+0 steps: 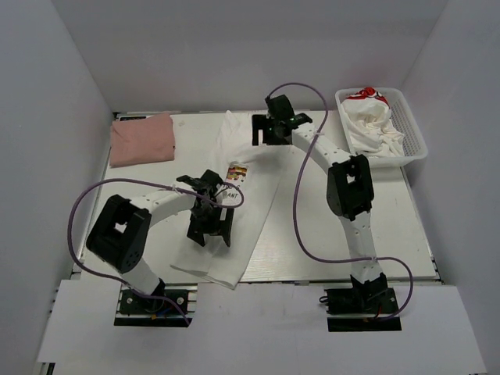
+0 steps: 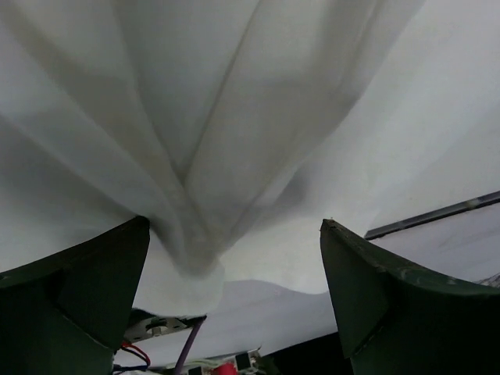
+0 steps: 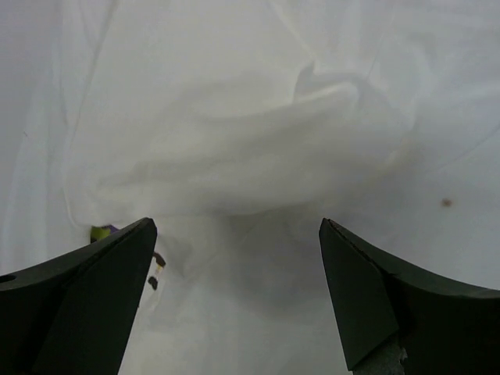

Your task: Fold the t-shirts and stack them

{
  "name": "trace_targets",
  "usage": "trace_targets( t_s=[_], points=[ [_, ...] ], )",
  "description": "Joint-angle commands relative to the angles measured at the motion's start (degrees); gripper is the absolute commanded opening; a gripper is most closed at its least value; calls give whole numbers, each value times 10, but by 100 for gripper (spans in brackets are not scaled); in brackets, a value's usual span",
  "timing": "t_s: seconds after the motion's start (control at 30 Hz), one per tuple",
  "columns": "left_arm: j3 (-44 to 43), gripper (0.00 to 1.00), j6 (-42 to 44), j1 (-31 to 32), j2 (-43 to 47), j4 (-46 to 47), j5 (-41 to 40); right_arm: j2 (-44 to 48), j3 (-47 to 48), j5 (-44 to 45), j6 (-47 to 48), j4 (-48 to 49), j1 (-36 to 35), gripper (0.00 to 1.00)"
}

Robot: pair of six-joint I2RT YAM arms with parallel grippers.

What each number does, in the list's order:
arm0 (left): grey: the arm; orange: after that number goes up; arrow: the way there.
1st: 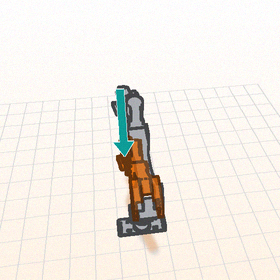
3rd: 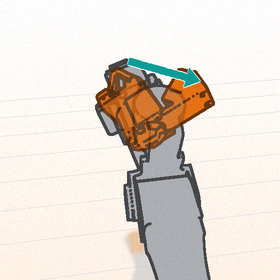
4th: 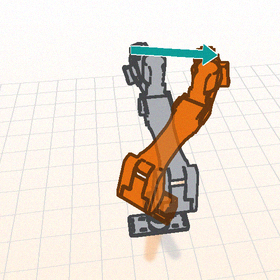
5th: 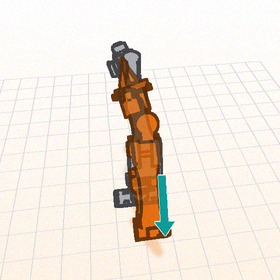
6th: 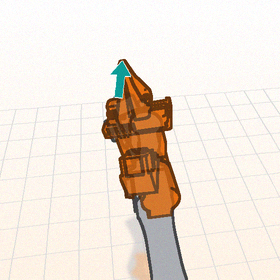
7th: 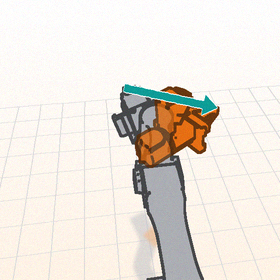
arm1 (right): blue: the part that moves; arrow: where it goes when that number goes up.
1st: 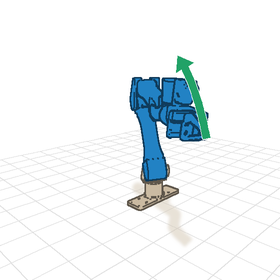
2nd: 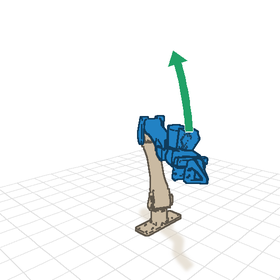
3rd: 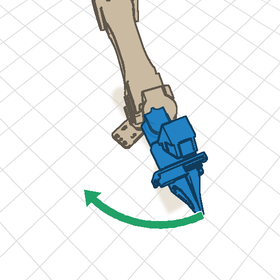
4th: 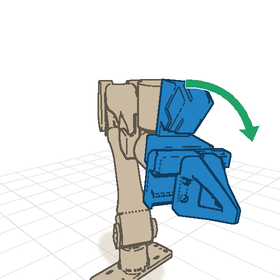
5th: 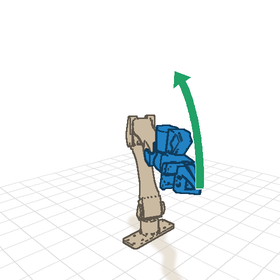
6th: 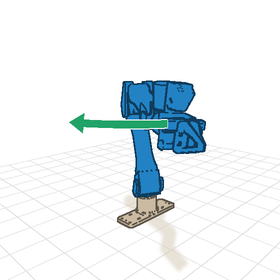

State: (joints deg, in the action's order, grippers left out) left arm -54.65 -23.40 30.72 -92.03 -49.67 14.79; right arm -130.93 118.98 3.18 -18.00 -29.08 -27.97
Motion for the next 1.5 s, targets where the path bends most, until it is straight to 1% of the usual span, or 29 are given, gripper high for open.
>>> trace_targets(
  t_s=[0.0, 0.13, 0.23, 0.27, 0.33, 0.37, 0.43, 0.47, 0.5, 0.57, 0.6, 0.67, 0.73, 0.83, 0.9, 1.0, 1.03, 1.1, 1.13, 1.17, 1.2, 1.23, 1.27, 1.3, 1.33, 1.37, 1.4, 1.43, 1.47],
  points=[
    [6, 100, 14, 26, -39, 23, 17, -18, -20, -13, -38, -39, -7, 90],
    [-14, 100, 14, 51, -82, 30, 30, -60, 24, -8, -44, -67, -6, 90],
    [-40, 100, 14, 65, -101, 35, 52, -91, 53, 5, -40, -64, 1, 90],
    [-49, 100, 14, 74, -122, 35, 52, -104, 73, 9, -37, -49, 6, 90],
    [-91, 100, 14, 88, -147, 25, 52, -121, 88, 27, -33, -39, 12, 90],
    [-105, 100, 14, 88, -160, 25, 66, -148, 119, 25, -34, -31, 19, 90],
    [-145, 100, 14, 102, -193, 37, 95, -164, 130, 26, -31, -15, 27, 90],
    [-158, 100, 14, 102, -202, 45, 124, -180, 131, 30, -34, 1, 36, 90],
    [-191, 100, 14, 108, -223, 52, 137, -185, 130, 28, -42, 11, 45, 90],
    [-235, 100, 14, 113, -248, 57, 147, -208, 137, 14, -57, 27, 66, 90],
    [-283, 100, 14, 120, -261, 57, 147, -213, 145, -19, -79, 41, 80, 90],
    [-341, 100, 20, 127, -298, 31, 153, -228, 147, -44, -92, 53, 99, 90],
    [-359, 100, 32, 139, -312, 25, 160, -229, 151, -66, -99, 80, 109, 90],
    [-365, 100, 32, 145, -312, 25, 168, -222, 163, -85, -73, 102, 117, 90],
    [-365, 100, 32, 151, -287, 32, 159, -214, 175, -95, -62, 110, 119, 90],
    [-365, 100, 37, 151, -255, 9, 111, -166, 172, -97, -29, 118, 115, 90],
    [-358, 100, 37, 156, -225, 3, 86, -125, 159, -96, 0, 113, 115, 90],
    [-312, 100, 24, 156, -185, 3, 61, -93, 145, -95, 10, 98, 111, 90],
    [-292, 100, 9, 156, -162, -3, 36, -29, 95, -96, 13, 84, 110, 90],
    [-251, 100, -1, 156, -116, -3, 20, -3, 66, -87, 10, 84, 105, 90],
    [-230, 100, -13, 156, -92, -15, -14, 52, 31, -74, 1, 86, 103, 90],
    [-188, 100, -43, 151, -70, -15, -30, 123, -105, -36, -15, 108, 94, 90],
    [-162, 100, -57, 144, -22, -6, -47, 195, -157, -1, -26, 120, 92, 90],
    [-134, 100, -72, 144, 2, -6, -47, 228, -267, 20, -30, 160, 89, 90],
    [-83, 100, -105, 144, 22, 15, -69, 302, -366, 28, -34, 194, 84, 90],
    [-63, 100, -117, 138, 39, 25, -82, 338, -407, 29, -36, 207, 79, 90],
    [-48, 100, -123, 138, 47, 33, -88, 393, -486, 29, -34, 206, 77, 90],
    [-27, 100, -130, 138, 54, 46, -95, 447, -516, 27, -33, 199, 71, 90],
    [-21, 100, -140, 138, 54, 46, -95, 491, -582, 22, -37, 147, 66, 90]
  ],
)
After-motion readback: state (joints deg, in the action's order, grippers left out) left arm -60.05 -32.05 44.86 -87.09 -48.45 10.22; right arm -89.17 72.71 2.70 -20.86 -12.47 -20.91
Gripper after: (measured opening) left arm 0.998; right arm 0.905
